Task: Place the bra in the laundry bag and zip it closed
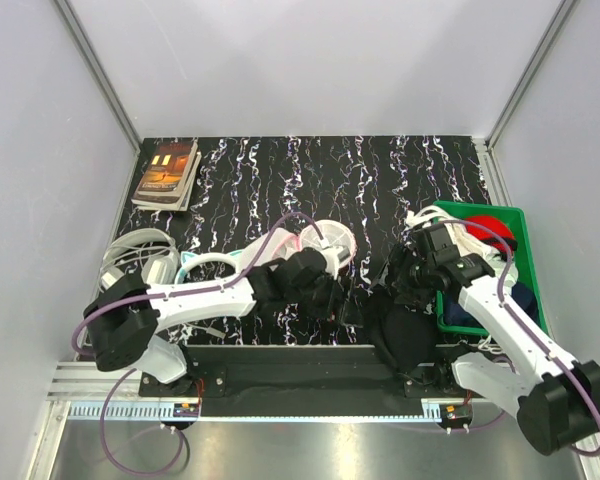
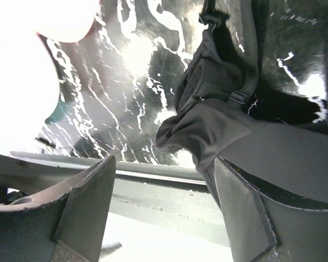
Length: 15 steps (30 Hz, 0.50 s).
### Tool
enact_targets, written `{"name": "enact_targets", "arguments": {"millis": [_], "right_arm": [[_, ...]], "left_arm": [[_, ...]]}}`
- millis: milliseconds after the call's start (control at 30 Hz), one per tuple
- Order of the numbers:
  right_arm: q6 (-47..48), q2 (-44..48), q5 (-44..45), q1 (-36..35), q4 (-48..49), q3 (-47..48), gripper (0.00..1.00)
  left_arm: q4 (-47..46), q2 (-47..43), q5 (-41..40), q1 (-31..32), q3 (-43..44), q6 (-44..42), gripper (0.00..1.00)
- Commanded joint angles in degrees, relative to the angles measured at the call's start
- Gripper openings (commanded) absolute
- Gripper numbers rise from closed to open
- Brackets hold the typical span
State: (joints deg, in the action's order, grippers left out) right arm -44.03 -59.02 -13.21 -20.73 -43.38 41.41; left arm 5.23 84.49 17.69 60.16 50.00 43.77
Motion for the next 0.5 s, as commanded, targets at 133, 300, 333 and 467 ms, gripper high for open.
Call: {"name": "enact_targets", "arguments": {"millis": [133, 300, 333, 467], "right_arm": [[4.21, 2.34, 8.64, 4.20, -7.60, 10.00, 0.81], [7.90, 2.60, 6.02, 11.66, -8.74, 12.73, 0.81], [8.26, 2.69, 5.83, 12.20, -9.01, 13.52, 0.82], [9.40, 3.91, 5.65, 13.00, -10.06, 14.93, 0.82]], "left_arm": [[-12.61, 3.92, 0.50, 5.31, 0.28, 15.26, 0.87], [-23.76, 11.03, 1.73, 6.63, -0.60, 25.21, 0.84], [-25.69, 12.35, 2.60, 6.81, -0.69, 28.79, 0.87], [-31.88, 18.95, 4.11, 7.16, 0.36, 35.24, 0.91]]}}
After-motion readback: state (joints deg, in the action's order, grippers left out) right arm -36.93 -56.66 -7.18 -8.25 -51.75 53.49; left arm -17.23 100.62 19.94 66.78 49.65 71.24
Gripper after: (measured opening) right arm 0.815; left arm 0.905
